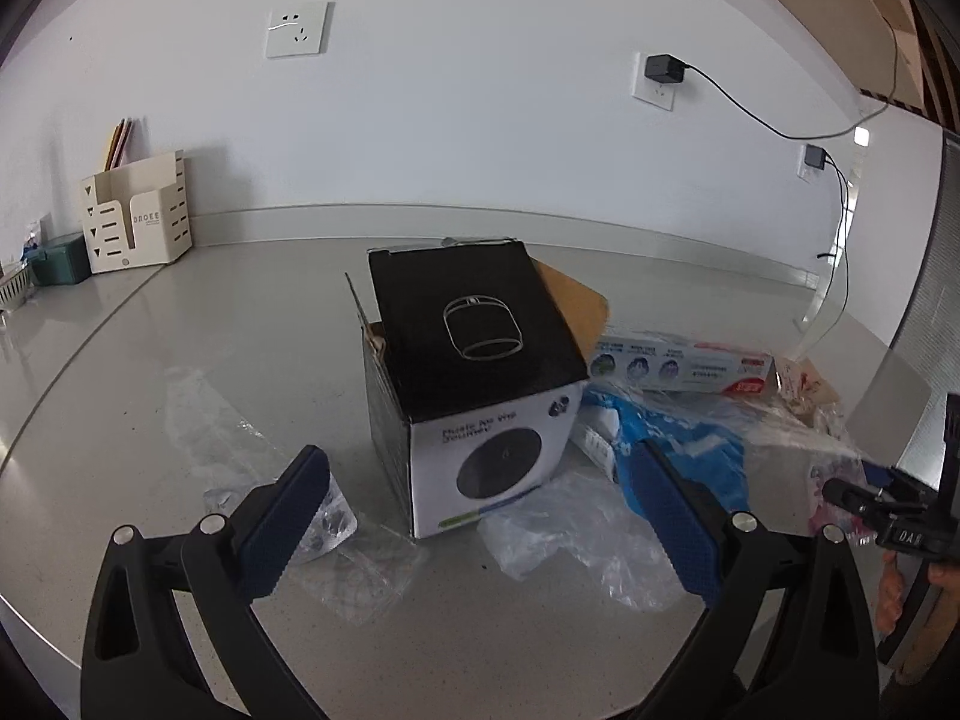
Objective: Collect trash
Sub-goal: 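Move both tools toward the counter, left to the black box, right to the clear bag, then grasp the black speaker box with the left gripper while the right gripper grasps the clear bag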
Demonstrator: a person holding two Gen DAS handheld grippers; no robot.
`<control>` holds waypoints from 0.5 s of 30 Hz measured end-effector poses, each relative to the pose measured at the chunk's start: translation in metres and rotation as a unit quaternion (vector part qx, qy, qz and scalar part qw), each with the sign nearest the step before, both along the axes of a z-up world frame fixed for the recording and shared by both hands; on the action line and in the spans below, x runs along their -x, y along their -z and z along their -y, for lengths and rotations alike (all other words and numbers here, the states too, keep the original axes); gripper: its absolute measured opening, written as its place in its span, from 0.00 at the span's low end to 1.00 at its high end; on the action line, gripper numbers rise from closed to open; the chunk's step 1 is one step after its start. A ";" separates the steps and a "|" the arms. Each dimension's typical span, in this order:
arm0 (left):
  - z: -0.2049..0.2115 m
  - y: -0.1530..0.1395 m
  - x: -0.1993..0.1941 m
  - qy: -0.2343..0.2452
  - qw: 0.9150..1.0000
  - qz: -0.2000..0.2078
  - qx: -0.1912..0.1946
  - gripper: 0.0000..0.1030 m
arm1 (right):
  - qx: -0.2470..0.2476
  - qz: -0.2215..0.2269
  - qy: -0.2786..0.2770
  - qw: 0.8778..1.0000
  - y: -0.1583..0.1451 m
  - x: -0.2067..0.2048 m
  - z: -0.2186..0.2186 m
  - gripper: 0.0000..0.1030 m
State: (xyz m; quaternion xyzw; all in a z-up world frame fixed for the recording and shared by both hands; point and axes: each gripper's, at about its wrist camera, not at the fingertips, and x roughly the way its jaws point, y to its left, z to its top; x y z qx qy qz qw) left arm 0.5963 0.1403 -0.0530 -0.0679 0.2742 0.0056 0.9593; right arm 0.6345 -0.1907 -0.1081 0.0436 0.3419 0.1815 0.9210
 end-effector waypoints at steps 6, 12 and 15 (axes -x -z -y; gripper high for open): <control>0.012 0.011 -0.031 -0.013 0.999 -0.030 -0.010 0.96 | 0.007 -0.004 0.005 1.000 0.005 -0.004 -0.002 0.69; 0.022 0.018 -0.047 -0.080 0.996 -0.038 -0.029 0.96 | 0.000 -0.005 0.009 1.000 0.006 -0.010 0.003 0.60; 0.027 0.019 -0.055 -0.116 0.991 -0.041 -0.048 0.96 | 0.002 -0.010 0.008 1.000 0.006 -0.013 0.002 0.48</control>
